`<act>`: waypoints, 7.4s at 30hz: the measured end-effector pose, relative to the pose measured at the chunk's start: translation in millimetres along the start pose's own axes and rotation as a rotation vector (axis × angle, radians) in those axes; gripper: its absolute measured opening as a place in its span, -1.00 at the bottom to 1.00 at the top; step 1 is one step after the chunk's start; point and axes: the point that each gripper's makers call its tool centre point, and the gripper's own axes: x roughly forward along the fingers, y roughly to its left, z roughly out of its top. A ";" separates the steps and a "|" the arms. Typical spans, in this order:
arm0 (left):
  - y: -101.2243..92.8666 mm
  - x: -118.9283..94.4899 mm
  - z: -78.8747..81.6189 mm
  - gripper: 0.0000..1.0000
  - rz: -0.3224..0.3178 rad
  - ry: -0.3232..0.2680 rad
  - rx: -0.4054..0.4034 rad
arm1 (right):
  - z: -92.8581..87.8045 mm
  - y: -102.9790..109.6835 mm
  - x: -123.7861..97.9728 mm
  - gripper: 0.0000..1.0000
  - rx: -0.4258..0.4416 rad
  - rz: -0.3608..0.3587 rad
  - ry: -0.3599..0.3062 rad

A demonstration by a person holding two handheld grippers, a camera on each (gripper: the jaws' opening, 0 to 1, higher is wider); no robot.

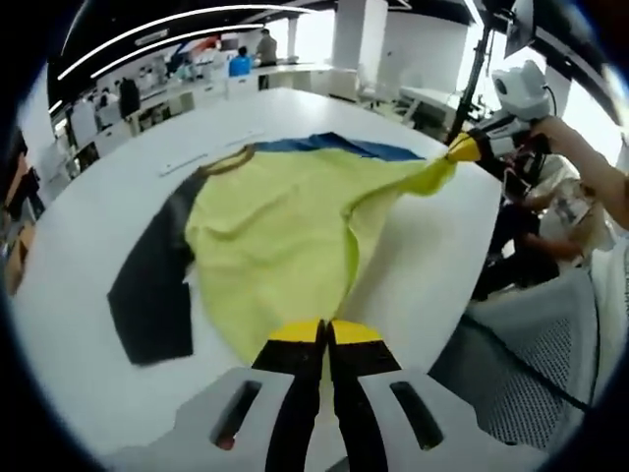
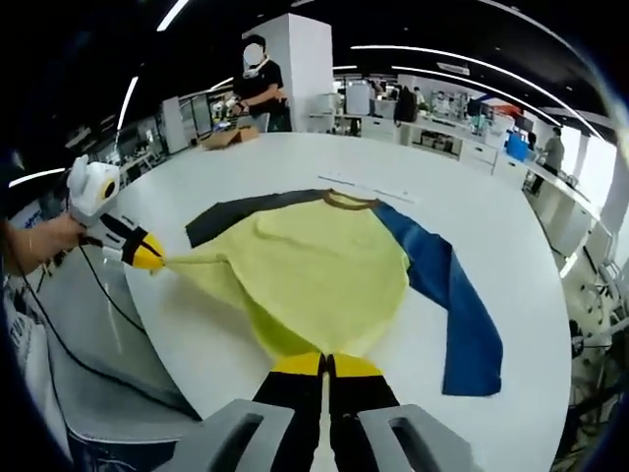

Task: Fold the garment on the visible template until the final outline fits inside the template.

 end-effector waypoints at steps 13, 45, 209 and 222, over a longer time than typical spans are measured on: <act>-9.3 3.0 -35.1 -1.00 -0.024 0.102 -0.030 | -47.7 8.7 0.3 -1.00 -0.009 -0.007 0.114; -10.0 -2.0 -64.4 -0.45 0.002 0.110 -0.100 | -87.1 7.4 3.5 -0.54 0.087 -0.026 0.216; 39.3 -32.7 9.5 0.91 0.172 -0.341 -0.093 | -50.0 -322.1 5.6 -1.00 0.314 -0.504 0.105; 40.6 -34.6 7.8 0.95 0.184 -0.340 -0.091 | -54.6 -332.7 1.2 -0.50 0.323 -0.528 0.104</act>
